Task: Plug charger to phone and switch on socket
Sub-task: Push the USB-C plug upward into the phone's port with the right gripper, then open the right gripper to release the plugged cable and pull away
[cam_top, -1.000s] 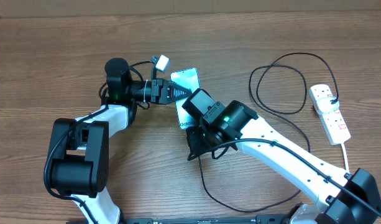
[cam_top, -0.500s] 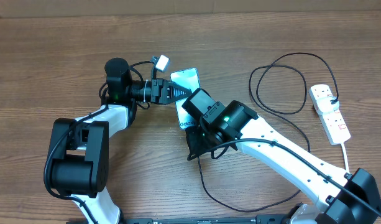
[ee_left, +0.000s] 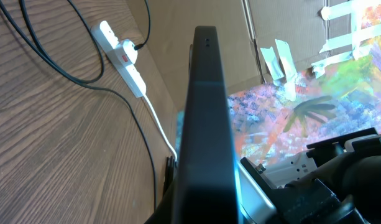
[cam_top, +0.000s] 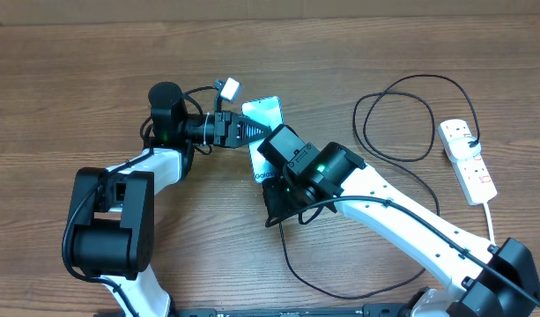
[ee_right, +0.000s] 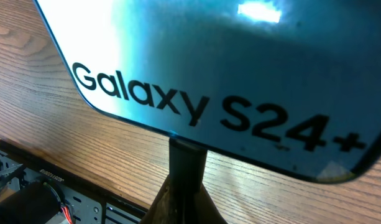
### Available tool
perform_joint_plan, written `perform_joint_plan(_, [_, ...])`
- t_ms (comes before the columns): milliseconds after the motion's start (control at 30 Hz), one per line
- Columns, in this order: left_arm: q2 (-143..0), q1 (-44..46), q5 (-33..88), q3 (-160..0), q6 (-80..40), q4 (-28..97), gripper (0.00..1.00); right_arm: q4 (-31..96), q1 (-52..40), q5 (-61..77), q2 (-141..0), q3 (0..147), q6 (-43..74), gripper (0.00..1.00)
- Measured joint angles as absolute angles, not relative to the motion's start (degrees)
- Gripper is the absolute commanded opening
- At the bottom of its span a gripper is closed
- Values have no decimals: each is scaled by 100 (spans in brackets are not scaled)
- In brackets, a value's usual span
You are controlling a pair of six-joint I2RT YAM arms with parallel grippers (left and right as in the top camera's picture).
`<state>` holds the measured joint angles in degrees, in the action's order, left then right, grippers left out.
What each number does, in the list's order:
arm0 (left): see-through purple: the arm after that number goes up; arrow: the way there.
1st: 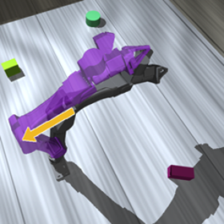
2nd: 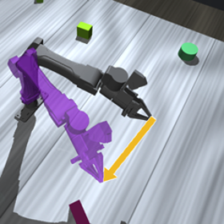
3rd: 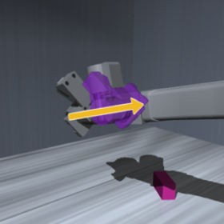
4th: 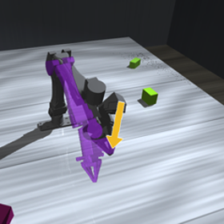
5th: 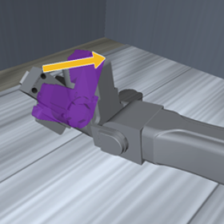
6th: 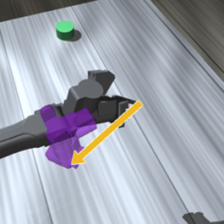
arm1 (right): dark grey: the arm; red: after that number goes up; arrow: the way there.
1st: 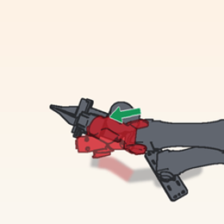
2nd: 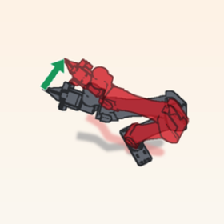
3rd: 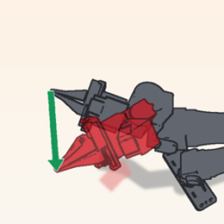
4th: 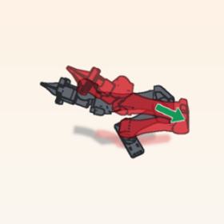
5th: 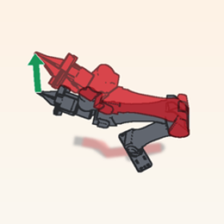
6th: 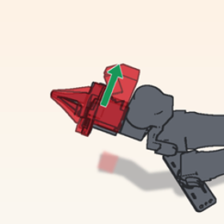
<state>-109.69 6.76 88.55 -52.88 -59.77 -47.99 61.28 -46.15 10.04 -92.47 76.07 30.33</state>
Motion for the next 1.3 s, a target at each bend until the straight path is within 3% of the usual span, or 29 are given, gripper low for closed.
perform_joint_plan(333, [-10969, 676, 8781, -5288, -5977, -4779, 4, 6106, -4602, 703, -9249, 7609, 2821, 4])
perform_joint_plan(433, [-10969, 676, 8715, -5288, -5977, -4779, 4, 6132, -4532, 709, -9249, 7618, 2786, 9])
perform_joint_plan(567, [-10969, 679, 8702, -5288, -5975, -4661, 4, 6243, -4418, 714, -9253, 7695, 2740, 29])
perform_joint_plan(600, [-10969, 676, 8709, -5288, -5975, -4648, 4, 6272, -4392, 716, -9253, 7712, 2731, 46])
perform_joint_plan(667, [-10969, 679, 8753, -5288, -5972, -4630, 4, 6292, -4362, 749, -9253, 7725, 2746, 62])
perform_joint_plan(833, [-10969, 679, 8790, -5288, -5975, -4626, 4, 6528, -4327, 921, -9253, 7791, 2716, 79])
perform_joint_plan(1067, [-10969, 679, 8556, -5286, -6040, -4265, 4, 7734, -4327, 1070, -9258, 8582, 2770, 80])
perform_joint_plan(1300, [-10969, 679, 8141, -5286, -6132, -3723, 4, 7771, -4685, 287, -9190, 8809, 3212, 80])
